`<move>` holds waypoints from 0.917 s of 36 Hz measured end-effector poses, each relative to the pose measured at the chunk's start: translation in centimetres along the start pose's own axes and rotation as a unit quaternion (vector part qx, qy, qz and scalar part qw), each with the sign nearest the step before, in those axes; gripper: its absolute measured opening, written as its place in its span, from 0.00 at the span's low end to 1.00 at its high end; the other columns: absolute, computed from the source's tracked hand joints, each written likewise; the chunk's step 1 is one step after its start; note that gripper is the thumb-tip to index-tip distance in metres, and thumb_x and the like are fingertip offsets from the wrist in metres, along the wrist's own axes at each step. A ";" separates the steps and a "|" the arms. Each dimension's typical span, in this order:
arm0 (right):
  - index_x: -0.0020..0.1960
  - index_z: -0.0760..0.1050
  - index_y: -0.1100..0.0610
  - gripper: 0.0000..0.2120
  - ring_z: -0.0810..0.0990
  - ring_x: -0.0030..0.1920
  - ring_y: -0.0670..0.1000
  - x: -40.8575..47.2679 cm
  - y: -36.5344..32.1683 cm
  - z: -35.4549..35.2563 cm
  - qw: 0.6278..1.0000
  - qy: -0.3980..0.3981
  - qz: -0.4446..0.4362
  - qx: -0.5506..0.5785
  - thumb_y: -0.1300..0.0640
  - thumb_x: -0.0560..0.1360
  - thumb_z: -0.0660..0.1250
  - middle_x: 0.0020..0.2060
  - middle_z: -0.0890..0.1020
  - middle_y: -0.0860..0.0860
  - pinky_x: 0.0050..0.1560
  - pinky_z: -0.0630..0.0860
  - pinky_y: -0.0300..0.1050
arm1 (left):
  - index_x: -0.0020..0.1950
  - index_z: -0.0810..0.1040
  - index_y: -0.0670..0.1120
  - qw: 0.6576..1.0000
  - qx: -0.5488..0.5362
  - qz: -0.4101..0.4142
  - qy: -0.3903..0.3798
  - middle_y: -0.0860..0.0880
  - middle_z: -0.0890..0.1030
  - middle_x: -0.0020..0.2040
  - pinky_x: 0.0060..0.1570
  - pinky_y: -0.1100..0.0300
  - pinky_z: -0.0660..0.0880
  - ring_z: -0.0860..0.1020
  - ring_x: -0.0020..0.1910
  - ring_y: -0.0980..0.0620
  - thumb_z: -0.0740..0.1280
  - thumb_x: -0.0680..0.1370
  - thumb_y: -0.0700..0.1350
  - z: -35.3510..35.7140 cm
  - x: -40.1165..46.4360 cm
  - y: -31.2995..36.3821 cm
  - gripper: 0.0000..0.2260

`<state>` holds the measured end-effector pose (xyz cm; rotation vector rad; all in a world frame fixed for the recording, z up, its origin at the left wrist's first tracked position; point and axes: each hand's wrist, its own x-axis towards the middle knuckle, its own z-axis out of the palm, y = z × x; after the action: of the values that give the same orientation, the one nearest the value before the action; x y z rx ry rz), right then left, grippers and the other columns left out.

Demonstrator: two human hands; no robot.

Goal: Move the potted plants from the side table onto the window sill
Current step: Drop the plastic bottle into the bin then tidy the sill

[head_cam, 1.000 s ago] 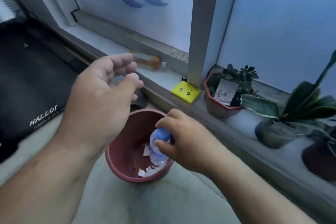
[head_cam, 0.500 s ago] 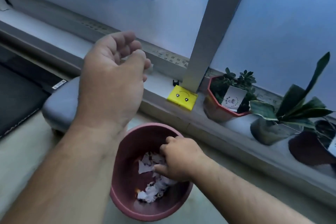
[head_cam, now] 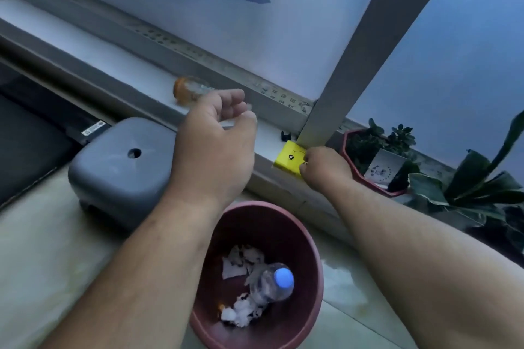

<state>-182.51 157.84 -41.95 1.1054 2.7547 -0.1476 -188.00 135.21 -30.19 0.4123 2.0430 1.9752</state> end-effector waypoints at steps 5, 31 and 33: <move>0.53 0.81 0.56 0.16 0.80 0.52 0.59 0.8 0.5 1.7 0.992 0.012 -0.075 -0.098 0.45 0.76 0.67 0.53 0.81 0.55 0.41 0.72 0.48 | 0.55 0.80 0.54 0.997 0.072 0.012 -0.027 0.56 0.83 0.52 0.58 0.48 0.79 0.82 0.53 0.55 0.67 0.78 0.46 -0.7 -0.5 -1.5 0.08; 0.41 0.79 0.53 0.05 0.76 0.45 0.55 -11.3 1.2 -0.9 0.796 0.022 -0.593 -0.114 0.60 0.73 0.67 0.41 0.79 0.49 0.39 0.79 0.51 | 0.54 0.81 0.53 0.995 0.091 -0.041 -0.005 0.53 0.84 0.49 0.55 0.48 0.81 0.84 0.50 0.55 0.68 0.78 0.48 -2.3 0.3 -3.3 0.06; 0.39 0.78 0.53 0.05 0.75 0.43 0.56 -11.3 0.4 1.1 0.770 -0.001 -0.622 -0.139 0.61 0.72 0.67 0.41 0.79 0.50 0.38 0.78 0.52 | 0.54 0.81 0.53 0.994 0.098 -0.048 -0.010 0.53 0.84 0.49 0.56 0.47 0.80 0.83 0.51 0.54 0.68 0.77 0.49 -2.2 0.2 -3.5 0.07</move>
<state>-174.03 150.35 -40.82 -0.8973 2.8270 0.1103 -189.12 133.13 -33.57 0.3653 2.2102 1.7155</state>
